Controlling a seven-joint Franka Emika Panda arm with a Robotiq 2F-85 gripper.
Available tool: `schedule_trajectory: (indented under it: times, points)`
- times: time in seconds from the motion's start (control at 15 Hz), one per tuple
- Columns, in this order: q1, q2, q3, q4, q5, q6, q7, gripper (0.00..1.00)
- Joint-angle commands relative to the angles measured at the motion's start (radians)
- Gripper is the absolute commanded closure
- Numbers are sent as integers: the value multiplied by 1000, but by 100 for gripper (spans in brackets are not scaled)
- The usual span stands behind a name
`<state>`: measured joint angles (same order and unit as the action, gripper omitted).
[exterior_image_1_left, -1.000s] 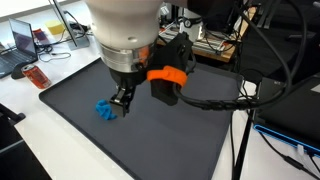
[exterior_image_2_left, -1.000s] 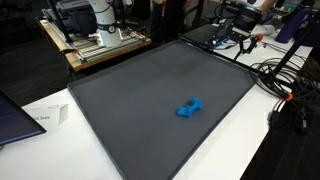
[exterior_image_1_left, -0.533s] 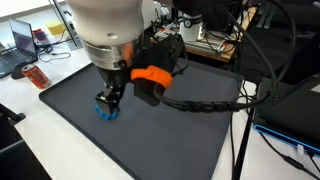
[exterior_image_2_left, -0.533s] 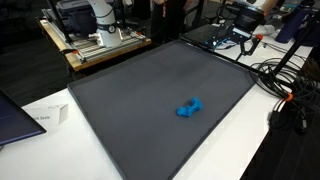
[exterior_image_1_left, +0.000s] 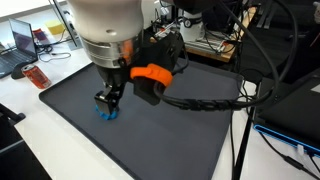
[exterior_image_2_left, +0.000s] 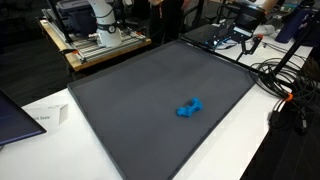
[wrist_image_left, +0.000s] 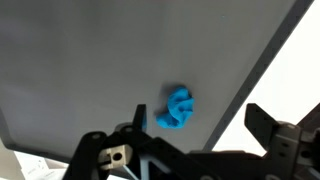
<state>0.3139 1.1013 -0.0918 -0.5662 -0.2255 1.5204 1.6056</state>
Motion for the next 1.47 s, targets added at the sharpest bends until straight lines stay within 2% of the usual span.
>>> schedule_trajectory:
  times: [0.0,0.33,0.67,1.13,1.2,1.4]
  points:
    - [13,-7,-13,-27,-38,-5,-58,0]
    - [4,-53,-5,-147,-112,61,-320,0]
    - [-29,-162,15,-371,-166,218,-574,0]
    - [-120,-320,54,-670,-147,392,-921,0]
    - [-113,-339,26,-708,-125,416,-961,0]
    - [-141,-410,22,-840,-115,490,-1047,0]
